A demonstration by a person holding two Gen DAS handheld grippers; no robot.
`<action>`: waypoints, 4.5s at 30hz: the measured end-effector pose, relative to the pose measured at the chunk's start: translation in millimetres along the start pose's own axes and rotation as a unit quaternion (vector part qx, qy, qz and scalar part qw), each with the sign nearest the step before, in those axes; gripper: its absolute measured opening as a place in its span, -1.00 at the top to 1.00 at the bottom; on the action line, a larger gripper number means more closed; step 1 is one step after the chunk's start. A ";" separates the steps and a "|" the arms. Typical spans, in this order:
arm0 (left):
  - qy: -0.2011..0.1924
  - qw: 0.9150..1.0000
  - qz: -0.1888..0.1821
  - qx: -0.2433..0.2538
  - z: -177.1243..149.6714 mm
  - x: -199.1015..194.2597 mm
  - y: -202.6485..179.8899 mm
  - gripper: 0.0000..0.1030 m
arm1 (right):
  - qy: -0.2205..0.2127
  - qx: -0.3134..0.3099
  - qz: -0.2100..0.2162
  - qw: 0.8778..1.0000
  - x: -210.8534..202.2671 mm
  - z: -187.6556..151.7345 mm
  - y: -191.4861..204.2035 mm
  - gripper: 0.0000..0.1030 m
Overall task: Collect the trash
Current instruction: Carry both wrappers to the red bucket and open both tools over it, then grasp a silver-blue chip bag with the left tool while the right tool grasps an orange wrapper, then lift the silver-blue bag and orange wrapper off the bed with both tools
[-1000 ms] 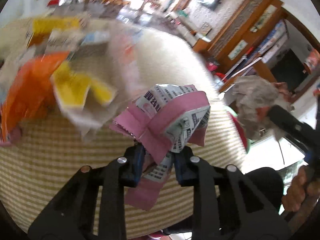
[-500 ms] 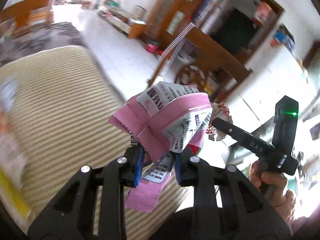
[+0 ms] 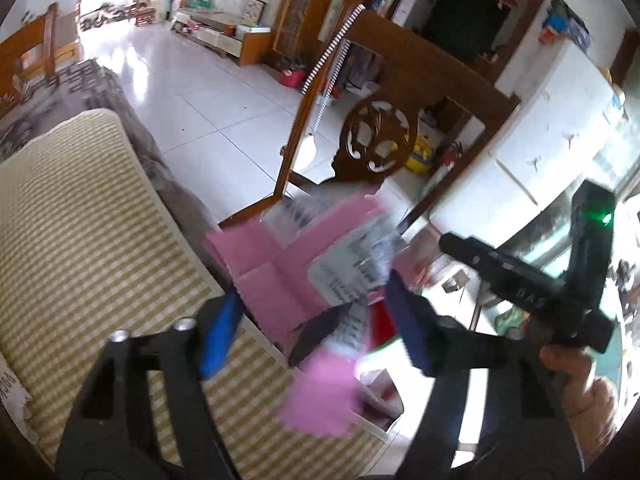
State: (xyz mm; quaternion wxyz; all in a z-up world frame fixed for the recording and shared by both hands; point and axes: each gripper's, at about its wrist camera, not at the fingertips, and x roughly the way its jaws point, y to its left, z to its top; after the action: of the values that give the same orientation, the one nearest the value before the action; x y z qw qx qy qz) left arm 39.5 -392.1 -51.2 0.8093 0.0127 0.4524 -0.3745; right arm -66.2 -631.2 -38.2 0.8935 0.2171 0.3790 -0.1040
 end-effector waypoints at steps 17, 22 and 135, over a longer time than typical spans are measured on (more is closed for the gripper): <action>-0.075 0.992 0.056 -0.082 -48.8 -107.8 60.2 -0.50 | -0.018 -0.064 0.079 0.995 -43.4 0.1 97.7 -0.44; -0.104 0.975 0.151 -0.125 -95.1 -186.8 106.9 -0.50 | -0.005 -0.093 0.154 0.984 -58.9 -11.4 157.5 -0.44; -0.216 0.894 0.276 -0.279 -224.1 -312.3 249.1 0.47 | 0.077 -0.244 0.321 0.912 -30.9 -118.5 402.9 0.57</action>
State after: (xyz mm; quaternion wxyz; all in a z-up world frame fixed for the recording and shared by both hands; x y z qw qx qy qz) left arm -65.5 53.3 -31.1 0.9283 -0.1701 0.3303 0.0123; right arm -21.4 -219.0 35.4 0.8718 0.1099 0.3703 0.3014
